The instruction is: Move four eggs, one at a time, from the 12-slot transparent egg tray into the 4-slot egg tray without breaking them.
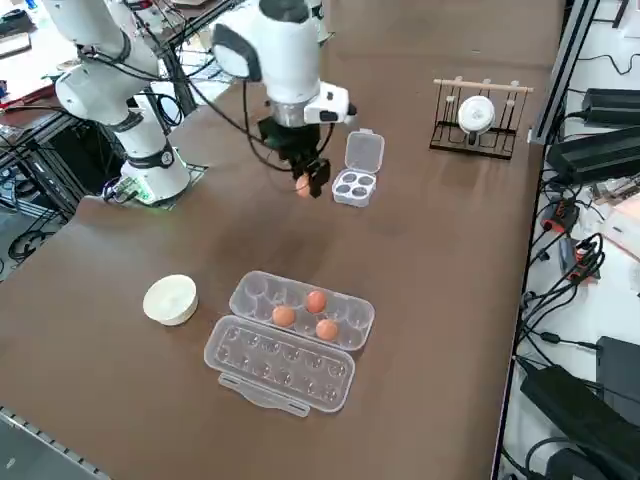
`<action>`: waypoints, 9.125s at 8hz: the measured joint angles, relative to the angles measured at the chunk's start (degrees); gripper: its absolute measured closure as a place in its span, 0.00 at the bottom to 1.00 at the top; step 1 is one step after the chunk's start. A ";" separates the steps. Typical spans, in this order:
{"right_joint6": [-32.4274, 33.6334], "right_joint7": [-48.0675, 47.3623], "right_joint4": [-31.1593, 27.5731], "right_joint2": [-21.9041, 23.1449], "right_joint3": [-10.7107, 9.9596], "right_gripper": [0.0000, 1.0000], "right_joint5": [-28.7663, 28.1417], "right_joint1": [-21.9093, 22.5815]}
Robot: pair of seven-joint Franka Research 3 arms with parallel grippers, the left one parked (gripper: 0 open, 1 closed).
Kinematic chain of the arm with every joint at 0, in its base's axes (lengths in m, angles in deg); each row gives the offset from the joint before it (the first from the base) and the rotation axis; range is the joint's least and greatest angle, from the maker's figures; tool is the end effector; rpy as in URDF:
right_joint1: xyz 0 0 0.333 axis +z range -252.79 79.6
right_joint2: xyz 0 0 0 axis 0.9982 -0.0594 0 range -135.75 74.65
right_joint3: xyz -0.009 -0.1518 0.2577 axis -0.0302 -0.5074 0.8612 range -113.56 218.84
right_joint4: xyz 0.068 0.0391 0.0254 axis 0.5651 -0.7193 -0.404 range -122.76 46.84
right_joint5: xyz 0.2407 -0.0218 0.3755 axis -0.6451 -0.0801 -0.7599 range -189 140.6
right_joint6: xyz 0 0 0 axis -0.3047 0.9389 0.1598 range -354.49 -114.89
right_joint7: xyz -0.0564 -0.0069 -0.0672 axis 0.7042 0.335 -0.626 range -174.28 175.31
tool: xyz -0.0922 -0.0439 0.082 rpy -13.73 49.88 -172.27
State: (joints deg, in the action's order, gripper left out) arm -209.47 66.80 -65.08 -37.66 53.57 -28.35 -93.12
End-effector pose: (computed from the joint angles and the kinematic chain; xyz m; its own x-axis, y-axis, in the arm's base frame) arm 0.5950 -0.0533 0.2912 0.5241 0.8515 0.0136 0.8463 -0.5190 -0.1203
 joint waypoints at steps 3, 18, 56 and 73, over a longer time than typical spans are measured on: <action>-0.37 -21.20 -0.59 0.00 0.17 0.41 -0.05 10.35; -25.57 -36.13 -8.11 -8.88 -0.55 0.41 -0.05 19.21; -17.34 38.77 15.13 -24.93 -2.68 0.01 5.64 -12.62; -17.12 39.49 18.46 -29.04 -1.94 0.23 5.26 -13.63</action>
State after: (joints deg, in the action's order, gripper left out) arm -226.59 106.29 -46.62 -66.70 51.63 -23.10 -106.75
